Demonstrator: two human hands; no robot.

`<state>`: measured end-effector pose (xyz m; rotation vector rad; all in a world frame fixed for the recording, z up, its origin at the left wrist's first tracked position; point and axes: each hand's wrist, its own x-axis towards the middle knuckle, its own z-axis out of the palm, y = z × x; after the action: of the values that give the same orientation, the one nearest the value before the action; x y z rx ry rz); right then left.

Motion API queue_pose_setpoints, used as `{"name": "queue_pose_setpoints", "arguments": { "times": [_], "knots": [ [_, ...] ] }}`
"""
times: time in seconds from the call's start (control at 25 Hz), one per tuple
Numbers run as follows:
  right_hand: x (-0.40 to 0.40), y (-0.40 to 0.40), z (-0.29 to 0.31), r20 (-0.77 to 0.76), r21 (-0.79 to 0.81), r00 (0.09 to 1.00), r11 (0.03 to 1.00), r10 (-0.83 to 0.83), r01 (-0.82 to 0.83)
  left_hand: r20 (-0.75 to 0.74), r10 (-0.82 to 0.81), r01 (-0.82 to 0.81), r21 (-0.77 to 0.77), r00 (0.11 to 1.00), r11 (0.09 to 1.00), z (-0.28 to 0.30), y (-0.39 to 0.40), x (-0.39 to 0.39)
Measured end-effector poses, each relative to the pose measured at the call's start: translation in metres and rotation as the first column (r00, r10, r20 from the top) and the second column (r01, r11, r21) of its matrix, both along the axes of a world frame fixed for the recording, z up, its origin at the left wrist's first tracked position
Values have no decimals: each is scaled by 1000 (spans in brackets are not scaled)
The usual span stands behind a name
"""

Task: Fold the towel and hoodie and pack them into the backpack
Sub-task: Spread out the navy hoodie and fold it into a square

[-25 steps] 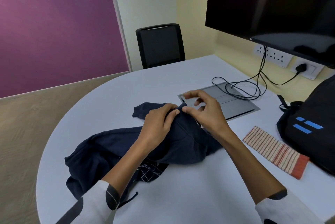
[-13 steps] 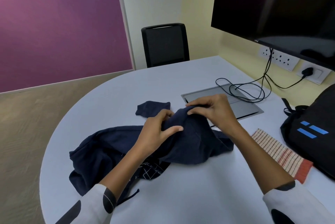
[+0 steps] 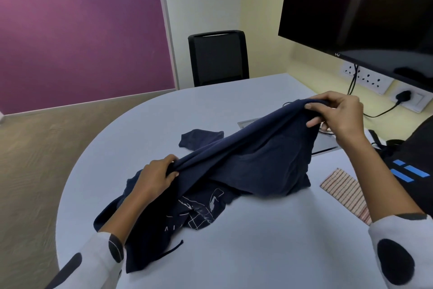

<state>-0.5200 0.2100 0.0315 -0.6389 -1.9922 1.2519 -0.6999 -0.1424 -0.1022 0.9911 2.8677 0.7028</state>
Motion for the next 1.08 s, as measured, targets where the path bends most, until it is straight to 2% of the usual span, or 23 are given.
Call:
{"name": "queue_pose_setpoints", "arguments": {
  "times": [0.08, 0.12, 0.2, 0.28, 0.36, 0.56, 0.68, 0.76, 0.88, 0.96, 1.04, 1.08],
  "knots": [
    [3, 11, 0, -69, -142, 997, 990, -16, 6, -2, 67, -67, -94, 998, 993, -8, -18, -6],
    [4, 16, 0, -93, -177, 995, 984, -29, 12, 5, 95, -94, -92, 996, 991, -9, -26, -10],
    [5, 25, -1, -114, -197, 992, 980, -46, 23, 90, 122, -126, 44, 988, 991, -6, -37, -15],
    [5, 32, -4, -117, -215, 991, 976, -62, 36, 215, 84, -130, 209, 973, 969, 5, -41, -17],
    [5, 37, -7, -111, -236, 989, 970, -92, 64, 348, 21, -130, 295, 937, 947, 16, -41, -16],
    [5, 41, -10, -100, -275, 985, 955, -142, 110, 539, -35, -224, 408, 842, 885, 46, -30, -15],
    [4, 43, -11, -79, -312, 988, 945, -133, 102, 546, -69, -152, 349, 835, 925, 67, -30, -29],
    [3, 46, -10, -64, -314, 993, 946, -102, 77, 435, -32, -53, 182, 900, 982, 82, -33, -47],
    [-4, 48, -4, -68, -310, 996, 950, -58, 34, 110, 50, -37, -112, 993, 993, 97, -29, -75],
    [-12, 47, 2, -74, -326, 997, 945, -33, 7, -143, 99, -127, -200, 985, 972, 102, -20, -84],
    [-21, 44, 9, -63, -359, 998, 933, -5, -18, -354, 147, -223, -185, 923, 957, 105, -10, -84],
    [-25, 43, 12, -49, -374, 999, 927, 9, -26, -412, 198, -288, -169, 890, 943, 107, -5, -82]
  ]
}}
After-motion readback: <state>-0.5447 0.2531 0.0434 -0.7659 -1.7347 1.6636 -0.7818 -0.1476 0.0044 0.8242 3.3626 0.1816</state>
